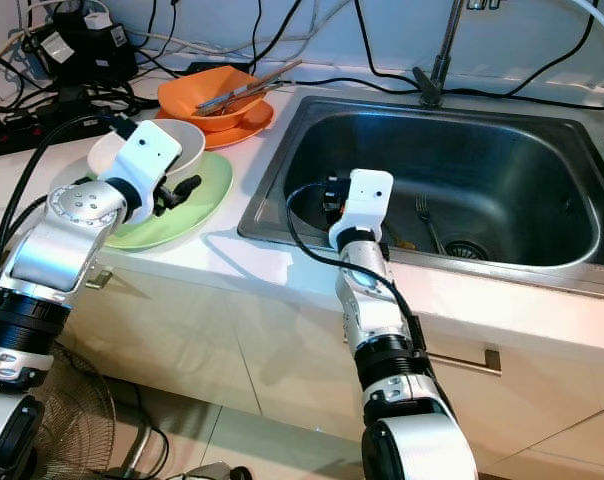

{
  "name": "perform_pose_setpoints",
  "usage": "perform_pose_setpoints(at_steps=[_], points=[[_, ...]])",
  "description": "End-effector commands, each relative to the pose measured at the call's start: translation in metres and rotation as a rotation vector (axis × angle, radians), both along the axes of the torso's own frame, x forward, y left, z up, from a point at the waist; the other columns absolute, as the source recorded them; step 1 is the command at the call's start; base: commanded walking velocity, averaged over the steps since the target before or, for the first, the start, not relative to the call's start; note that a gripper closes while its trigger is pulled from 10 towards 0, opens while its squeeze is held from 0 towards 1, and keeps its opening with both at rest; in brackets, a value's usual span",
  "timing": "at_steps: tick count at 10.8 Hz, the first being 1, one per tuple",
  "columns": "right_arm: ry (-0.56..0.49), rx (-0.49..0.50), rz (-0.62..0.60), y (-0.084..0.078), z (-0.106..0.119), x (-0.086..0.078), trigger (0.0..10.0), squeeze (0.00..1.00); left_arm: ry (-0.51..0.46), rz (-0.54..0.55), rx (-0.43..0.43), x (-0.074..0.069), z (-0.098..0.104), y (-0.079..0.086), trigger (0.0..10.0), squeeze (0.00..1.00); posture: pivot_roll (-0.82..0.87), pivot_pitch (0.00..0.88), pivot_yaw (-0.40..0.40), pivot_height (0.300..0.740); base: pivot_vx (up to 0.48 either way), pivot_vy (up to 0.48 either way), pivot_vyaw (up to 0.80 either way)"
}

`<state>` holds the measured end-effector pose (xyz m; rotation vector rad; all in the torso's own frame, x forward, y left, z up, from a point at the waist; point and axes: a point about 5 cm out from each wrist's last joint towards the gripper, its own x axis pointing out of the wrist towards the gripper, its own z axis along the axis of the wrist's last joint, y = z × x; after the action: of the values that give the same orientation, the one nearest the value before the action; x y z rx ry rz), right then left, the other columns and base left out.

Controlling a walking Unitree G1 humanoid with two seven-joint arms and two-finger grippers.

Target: Kitchen organization

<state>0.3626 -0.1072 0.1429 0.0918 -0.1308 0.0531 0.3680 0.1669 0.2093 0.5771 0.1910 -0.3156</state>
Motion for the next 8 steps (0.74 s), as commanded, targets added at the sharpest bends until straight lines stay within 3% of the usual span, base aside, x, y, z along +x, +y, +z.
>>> perform_pose_setpoints(at_steps=[1, 6, 7, 8], points=[[0.009, 0.002, 0.003, 0.0, -0.002, -0.002, 10.0, 0.0, 0.018, 0.001, 0.017, -0.001, -0.003, 0.002, 10.0, 0.0, 0.06, 0.0, 0.097, 0.74, 0.0, 0.0, 0.0], [0.01, 0.002, 0.003, 0.0, -0.002, -0.002, 10.0, 0.0, 0.024, 0.001, 0.021, 0.0, -0.004, 0.002, 10.0, 0.0, 0.06, 0.0, 0.097, 0.74, 0.0, 0.0, 0.0], [0.017, -0.01, 0.002, -0.002, -0.003, -0.002, 10.0, 0.0, 0.013, 0.06, 0.218, 0.011, -0.019, 0.008, 10.0, 0.0, 0.05, 0.009, 0.079, 0.74, 0.0, 0.0, 0.0], [0.017, -0.011, 0.003, -0.002, -0.003, -0.002, 10.0, 0.0, 0.012, 0.06, 0.217, 0.011, -0.019, 0.008, 10.0, 0.0, 0.05, 0.01, 0.079, 0.74, 0.0, 0.0, 0.0]])
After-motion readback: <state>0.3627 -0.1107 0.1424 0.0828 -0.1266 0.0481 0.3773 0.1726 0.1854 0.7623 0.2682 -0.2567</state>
